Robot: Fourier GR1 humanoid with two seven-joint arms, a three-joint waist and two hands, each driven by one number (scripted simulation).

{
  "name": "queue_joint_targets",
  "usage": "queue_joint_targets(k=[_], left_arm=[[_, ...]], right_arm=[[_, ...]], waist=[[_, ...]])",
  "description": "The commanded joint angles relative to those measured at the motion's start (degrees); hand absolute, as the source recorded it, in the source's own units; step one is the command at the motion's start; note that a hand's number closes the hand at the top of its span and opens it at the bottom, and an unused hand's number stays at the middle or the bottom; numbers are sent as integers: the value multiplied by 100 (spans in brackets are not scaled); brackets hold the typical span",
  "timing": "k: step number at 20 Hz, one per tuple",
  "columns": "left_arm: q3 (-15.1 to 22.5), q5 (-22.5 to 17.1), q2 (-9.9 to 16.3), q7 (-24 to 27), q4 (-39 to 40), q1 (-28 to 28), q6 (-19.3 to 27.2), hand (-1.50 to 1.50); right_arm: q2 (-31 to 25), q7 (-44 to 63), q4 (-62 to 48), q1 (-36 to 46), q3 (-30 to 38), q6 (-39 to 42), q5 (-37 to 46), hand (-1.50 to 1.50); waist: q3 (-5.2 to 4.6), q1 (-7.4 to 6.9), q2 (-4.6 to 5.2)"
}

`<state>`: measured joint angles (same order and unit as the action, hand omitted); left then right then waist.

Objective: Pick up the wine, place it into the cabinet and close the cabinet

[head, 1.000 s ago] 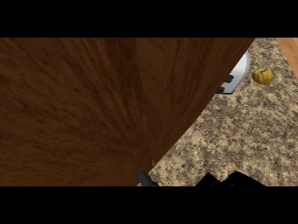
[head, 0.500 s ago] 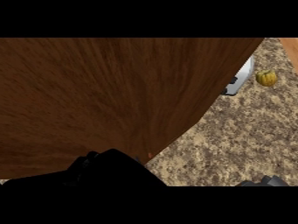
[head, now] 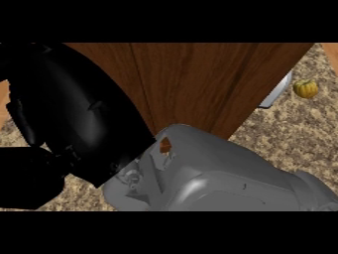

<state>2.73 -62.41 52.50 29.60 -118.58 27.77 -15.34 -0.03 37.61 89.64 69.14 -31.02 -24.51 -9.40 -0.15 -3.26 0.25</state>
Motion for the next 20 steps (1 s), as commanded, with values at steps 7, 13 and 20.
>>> queue_joint_targets(k=[7, 13, 20], left_arm=[[-830, -729, 350, -428, 191, -48, -483, 150], [-727, -383, 55, -341, 249, -16, -413, 150], [-748, -509, 55, -426, 159, -158, -308, 150]], right_arm=[[3, -1695, -2976, 671, 651, 79, -496, 150], [-216, -2085, -3840, 592, 899, 440, -396, 150], [-624, -2705, -3995, 146, 851, 720, -314, 150]], waist=[[7, -85, 60], [7, 9, 62], [7, 65, 135]])
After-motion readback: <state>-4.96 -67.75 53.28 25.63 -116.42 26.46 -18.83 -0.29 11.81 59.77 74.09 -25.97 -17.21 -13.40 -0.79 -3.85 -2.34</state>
